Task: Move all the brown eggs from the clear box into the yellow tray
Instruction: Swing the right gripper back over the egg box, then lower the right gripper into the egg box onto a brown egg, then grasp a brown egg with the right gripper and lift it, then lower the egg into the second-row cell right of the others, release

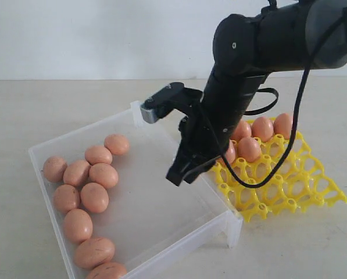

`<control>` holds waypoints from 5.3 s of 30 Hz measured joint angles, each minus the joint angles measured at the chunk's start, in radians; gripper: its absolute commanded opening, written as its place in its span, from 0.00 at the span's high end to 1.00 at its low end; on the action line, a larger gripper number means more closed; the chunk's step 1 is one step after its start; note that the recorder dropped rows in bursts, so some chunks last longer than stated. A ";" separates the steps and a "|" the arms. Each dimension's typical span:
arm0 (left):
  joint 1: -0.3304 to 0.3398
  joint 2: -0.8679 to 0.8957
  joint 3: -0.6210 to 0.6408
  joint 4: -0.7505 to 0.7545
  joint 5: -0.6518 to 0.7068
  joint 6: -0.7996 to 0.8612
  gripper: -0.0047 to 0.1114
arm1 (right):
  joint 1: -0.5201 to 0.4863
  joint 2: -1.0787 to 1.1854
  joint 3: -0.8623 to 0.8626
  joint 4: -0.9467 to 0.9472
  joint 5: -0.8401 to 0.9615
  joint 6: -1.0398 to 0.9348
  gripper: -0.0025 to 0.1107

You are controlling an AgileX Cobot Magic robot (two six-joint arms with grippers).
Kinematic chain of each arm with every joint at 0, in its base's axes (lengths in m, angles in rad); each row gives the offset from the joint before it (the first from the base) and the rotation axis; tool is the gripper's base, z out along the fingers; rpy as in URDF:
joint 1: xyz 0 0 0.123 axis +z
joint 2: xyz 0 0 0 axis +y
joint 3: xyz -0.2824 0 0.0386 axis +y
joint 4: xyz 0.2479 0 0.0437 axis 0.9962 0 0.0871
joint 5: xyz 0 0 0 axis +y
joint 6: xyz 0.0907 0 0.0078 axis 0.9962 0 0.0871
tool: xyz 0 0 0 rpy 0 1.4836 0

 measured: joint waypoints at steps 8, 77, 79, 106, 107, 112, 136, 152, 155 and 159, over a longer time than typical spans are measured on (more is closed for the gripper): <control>0.000 0.000 0.000 0.000 0.000 0.000 0.92 | 0.074 0.006 -0.052 0.103 -0.082 -0.127 0.55; 0.000 0.000 0.000 0.000 0.000 0.000 0.92 | 0.226 0.260 -0.165 0.380 -0.336 -0.031 0.98; 0.000 0.000 0.000 0.000 0.000 0.000 0.92 | 0.226 0.226 -0.165 0.424 -0.381 0.013 0.98; 0.000 0.000 0.000 0.000 0.000 0.000 0.92 | -0.178 -0.499 0.706 0.396 -1.555 0.225 0.98; 0.000 0.000 0.000 0.000 0.000 0.000 0.92 | -0.234 -0.500 0.699 0.382 -1.560 0.259 0.98; 0.000 0.000 0.000 0.000 0.000 0.000 0.92 | -0.469 -0.500 0.663 0.395 -1.599 0.545 0.98; 0.000 0.000 0.000 0.000 0.000 0.000 0.92 | -0.594 -0.474 0.527 -1.801 -1.557 1.428 0.98; 0.000 0.000 0.000 0.000 0.000 0.000 0.92 | -0.782 -0.128 0.603 -1.656 -1.938 1.476 0.98; 0.000 0.000 0.000 0.000 0.000 0.000 0.92 | -0.803 -0.098 0.603 -1.645 -1.960 1.467 0.98; 0.000 0.000 0.000 0.000 0.000 0.000 0.92 | -0.803 -0.095 0.603 -1.647 -1.888 1.431 0.98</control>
